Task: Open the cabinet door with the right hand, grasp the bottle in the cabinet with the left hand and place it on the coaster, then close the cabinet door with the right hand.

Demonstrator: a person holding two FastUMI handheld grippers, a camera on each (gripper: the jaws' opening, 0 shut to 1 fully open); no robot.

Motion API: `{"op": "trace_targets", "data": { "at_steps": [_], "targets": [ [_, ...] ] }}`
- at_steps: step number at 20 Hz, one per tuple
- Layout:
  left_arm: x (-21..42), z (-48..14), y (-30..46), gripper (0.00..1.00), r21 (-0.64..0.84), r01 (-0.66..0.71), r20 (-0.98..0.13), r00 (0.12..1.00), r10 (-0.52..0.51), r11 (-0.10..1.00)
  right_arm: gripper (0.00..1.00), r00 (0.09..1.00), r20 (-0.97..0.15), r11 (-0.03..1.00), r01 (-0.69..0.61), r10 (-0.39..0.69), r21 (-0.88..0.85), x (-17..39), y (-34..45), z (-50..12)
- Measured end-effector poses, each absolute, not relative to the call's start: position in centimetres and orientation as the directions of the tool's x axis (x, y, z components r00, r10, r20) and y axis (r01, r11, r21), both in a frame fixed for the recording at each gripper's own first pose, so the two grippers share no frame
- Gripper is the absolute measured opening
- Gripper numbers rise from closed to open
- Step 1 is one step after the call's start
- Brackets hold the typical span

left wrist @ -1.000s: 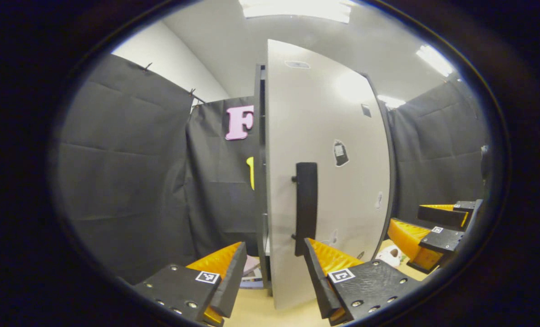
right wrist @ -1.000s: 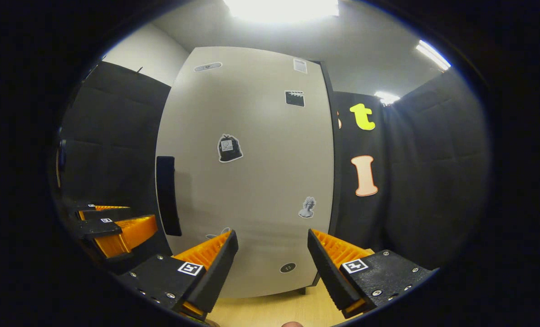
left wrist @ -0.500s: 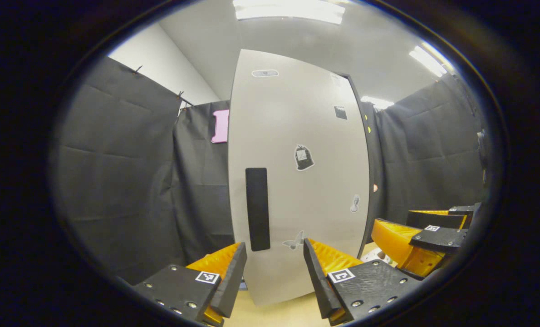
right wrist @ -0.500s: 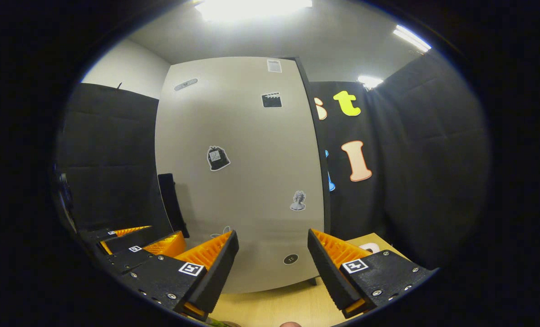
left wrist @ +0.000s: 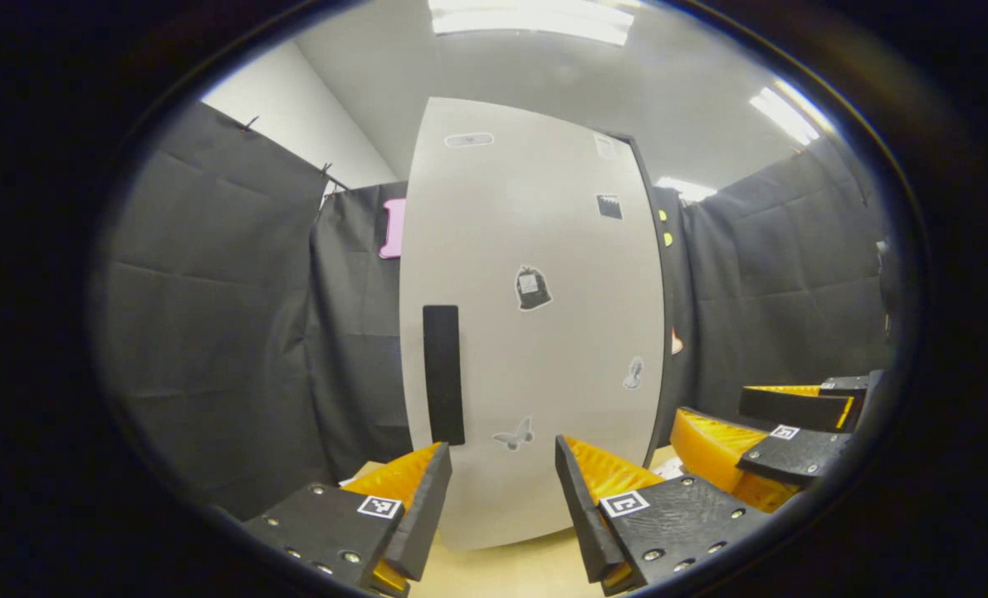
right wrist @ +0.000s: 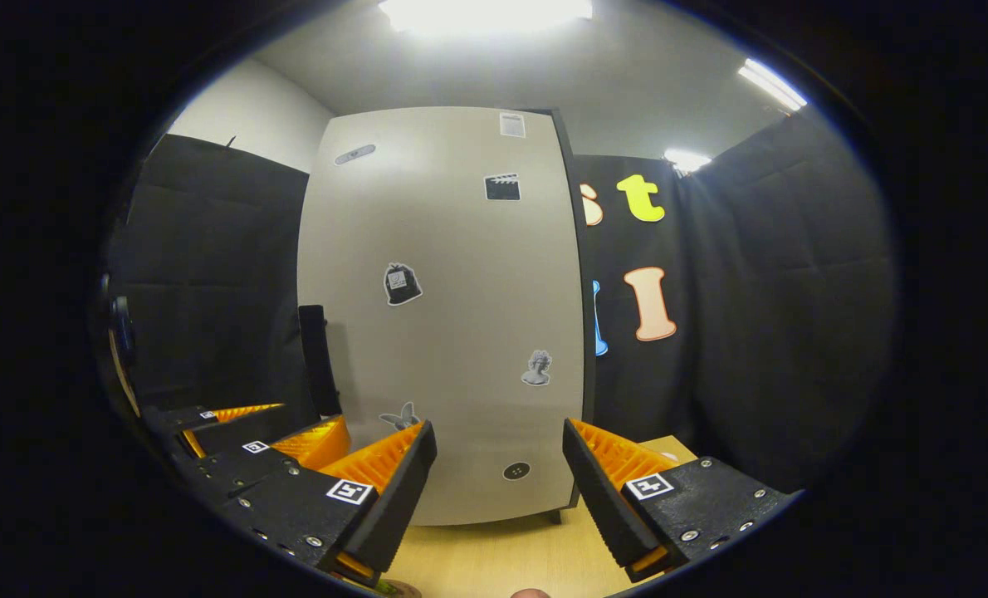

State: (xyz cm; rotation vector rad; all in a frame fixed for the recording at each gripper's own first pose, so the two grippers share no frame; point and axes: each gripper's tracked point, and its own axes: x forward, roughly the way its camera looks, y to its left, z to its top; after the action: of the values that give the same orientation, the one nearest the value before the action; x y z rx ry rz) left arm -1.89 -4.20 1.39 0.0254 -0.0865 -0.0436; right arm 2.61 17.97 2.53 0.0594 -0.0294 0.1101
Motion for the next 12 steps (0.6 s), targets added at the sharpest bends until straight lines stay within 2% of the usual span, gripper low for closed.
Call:
{"op": "trace_targets", "data": {
  "at_steps": [5, 6, 7, 8, 9, 10, 11, 12],
  "targets": [
    [-1.9, 1.1, -3.9, 0.71, 0.022, 0.017, 0.094, 0.995, -0.019, 1.000, 0.95, 0.997, 0.057, 0.997, -0.056, 0.053, 0.051, 2.9, 17.0, 2.9],
    [-2.0, 1.0, -4.2, 0.77, 0.010, 0.024, 0.091, 0.996, -0.025, 1.000, 0.95, 0.998, 0.053, 0.998, -0.039, 0.036, 0.050, 2.9, 16.6, 2.7],
    [-2.2, 1.1, -4.1, 0.77, 0.016, 0.017, 0.093, 0.996, -0.018, 1.000, 0.90, 0.999, 0.044, 0.998, -0.035, 0.033, 0.055, 2.9, 16.5, 2.2],
    [-2.2, 1.4, -3.7, 0.77, 0.029, 0.006, 0.100, 0.995, -0.009, 1.000, 0.95, 0.999, 0.038, 0.998, -0.033, 0.031, 0.059, 3.1, 16.7, 2.3],
    [-2.0, 1.4, -3.6, 0.71, 0.036, 0.004, 0.109, 0.994, -0.008, 0.999, 0.95, 0.999, 0.035, 0.998, -0.026, 0.024, 0.063, 3.1, 16.5, 2.2],
    [-2.0, 1.5, -3.8, 0.71, 0.032, 0.007, 0.111, 0.994, -0.011, 0.999, 0.95, 0.999, 0.038, 0.997, -0.025, 0.023, 0.067, 3.0, 16.5, 2.3],
    [-1.9, 1.3, -3.8, 0.77, 0.026, 0.008, 0.107, 0.994, -0.011, 1.000, 0.94, 0.999, 0.041, 0.998, -0.023, 0.020, 0.067, 3.0, 16.5, 2.4],
    [-1.9, 1.1, -3.8, 0.65, 0.022, 0.008, 0.099, 0.995, -0.010, 1.000, 0.95, 0.999, 0.045, 0.998, -0.017, 0.014, 0.059, 3.0, 16.4, 2.5]
  ]
}}
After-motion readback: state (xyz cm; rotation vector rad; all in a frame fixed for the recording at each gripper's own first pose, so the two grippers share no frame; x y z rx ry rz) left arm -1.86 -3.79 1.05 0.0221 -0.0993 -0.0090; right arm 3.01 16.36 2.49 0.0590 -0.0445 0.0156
